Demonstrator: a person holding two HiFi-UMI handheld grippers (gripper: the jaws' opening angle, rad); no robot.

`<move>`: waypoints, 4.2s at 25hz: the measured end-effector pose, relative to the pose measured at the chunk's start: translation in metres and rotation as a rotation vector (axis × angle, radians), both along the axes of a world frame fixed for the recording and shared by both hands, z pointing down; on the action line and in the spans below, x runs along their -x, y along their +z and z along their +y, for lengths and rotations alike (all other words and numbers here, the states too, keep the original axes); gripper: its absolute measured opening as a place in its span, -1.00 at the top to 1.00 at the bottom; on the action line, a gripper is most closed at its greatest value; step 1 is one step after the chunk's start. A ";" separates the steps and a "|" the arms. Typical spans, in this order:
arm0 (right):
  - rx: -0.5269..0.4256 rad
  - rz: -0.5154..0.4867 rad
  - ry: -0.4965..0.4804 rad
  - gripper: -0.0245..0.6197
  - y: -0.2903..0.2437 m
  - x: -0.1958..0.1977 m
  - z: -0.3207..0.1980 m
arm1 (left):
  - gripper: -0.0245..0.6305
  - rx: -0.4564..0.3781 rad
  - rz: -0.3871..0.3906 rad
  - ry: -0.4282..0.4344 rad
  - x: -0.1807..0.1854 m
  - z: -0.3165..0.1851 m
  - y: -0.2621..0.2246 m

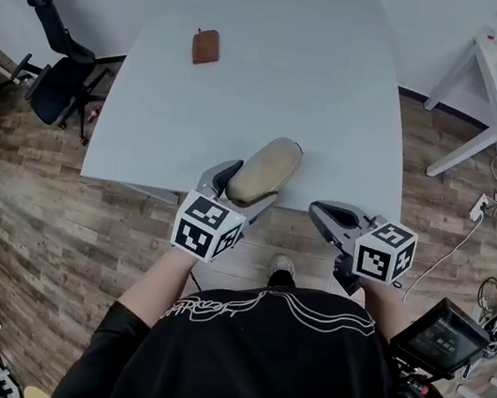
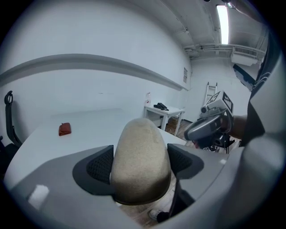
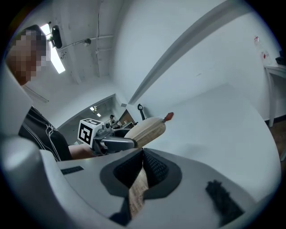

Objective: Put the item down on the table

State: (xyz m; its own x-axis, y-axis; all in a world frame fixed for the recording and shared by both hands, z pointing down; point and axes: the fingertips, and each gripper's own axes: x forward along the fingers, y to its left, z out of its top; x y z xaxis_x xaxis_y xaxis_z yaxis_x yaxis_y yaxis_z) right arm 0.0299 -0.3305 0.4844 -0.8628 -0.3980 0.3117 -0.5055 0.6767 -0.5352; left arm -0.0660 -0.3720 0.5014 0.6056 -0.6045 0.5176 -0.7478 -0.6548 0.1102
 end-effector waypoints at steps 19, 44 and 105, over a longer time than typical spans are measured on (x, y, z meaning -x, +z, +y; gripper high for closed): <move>0.057 0.040 -0.003 0.90 0.022 -0.005 0.007 | -0.25 0.001 -0.189 -0.120 0.015 -0.051 0.082; 0.101 0.042 0.033 0.90 0.035 -0.023 0.015 | -0.36 -0.040 -0.225 -0.123 0.015 -0.057 0.102; -0.274 0.082 -0.063 0.90 -0.104 0.073 0.248 | 0.91 -0.111 0.275 0.225 0.013 0.290 -0.133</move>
